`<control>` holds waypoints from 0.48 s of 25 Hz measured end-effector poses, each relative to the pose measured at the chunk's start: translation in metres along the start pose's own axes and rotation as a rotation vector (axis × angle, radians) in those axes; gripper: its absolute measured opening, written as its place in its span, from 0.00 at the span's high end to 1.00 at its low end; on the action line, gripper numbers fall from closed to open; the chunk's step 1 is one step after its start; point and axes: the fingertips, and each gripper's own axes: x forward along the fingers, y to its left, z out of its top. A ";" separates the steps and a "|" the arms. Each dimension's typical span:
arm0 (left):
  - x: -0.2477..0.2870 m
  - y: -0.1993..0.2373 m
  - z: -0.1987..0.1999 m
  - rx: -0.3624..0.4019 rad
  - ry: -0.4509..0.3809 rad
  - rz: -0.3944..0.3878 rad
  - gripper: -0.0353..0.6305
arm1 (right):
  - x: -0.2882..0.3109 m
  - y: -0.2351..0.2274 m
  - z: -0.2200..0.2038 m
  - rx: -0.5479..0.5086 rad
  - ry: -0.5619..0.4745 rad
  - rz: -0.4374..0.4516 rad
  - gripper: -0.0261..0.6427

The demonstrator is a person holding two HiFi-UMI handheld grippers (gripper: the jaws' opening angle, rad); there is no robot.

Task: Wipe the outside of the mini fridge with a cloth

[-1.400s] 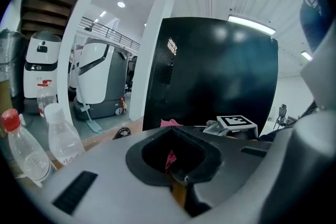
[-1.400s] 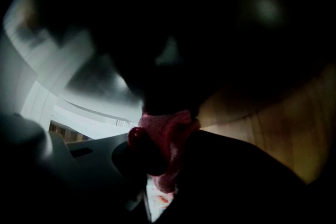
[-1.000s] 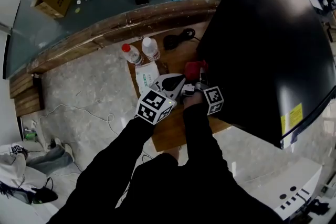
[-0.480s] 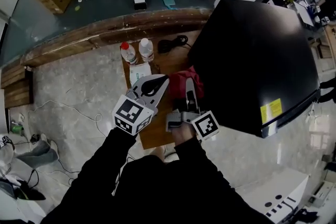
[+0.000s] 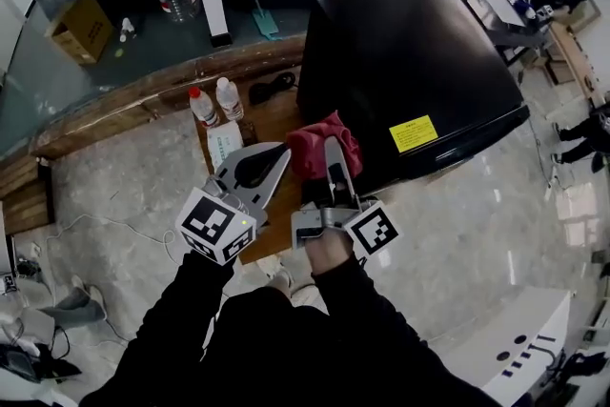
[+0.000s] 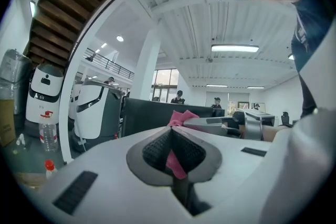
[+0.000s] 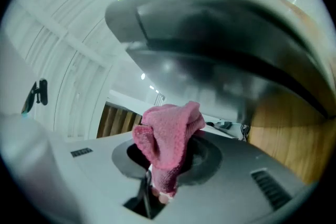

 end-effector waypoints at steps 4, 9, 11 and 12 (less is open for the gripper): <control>0.006 -0.040 0.028 0.047 -0.019 -0.020 0.94 | -0.021 0.000 0.028 0.046 -0.053 -0.066 0.82; 0.012 -0.053 0.044 0.083 -0.015 -0.041 0.94 | -0.021 -0.003 0.044 0.131 -0.098 -0.093 0.82; 0.015 -0.054 0.041 0.096 -0.007 -0.058 0.94 | -0.022 -0.008 0.045 0.159 -0.110 -0.100 0.82; 0.017 -0.054 0.039 0.100 -0.004 -0.069 0.94 | -0.022 -0.012 0.045 0.168 -0.116 -0.105 0.82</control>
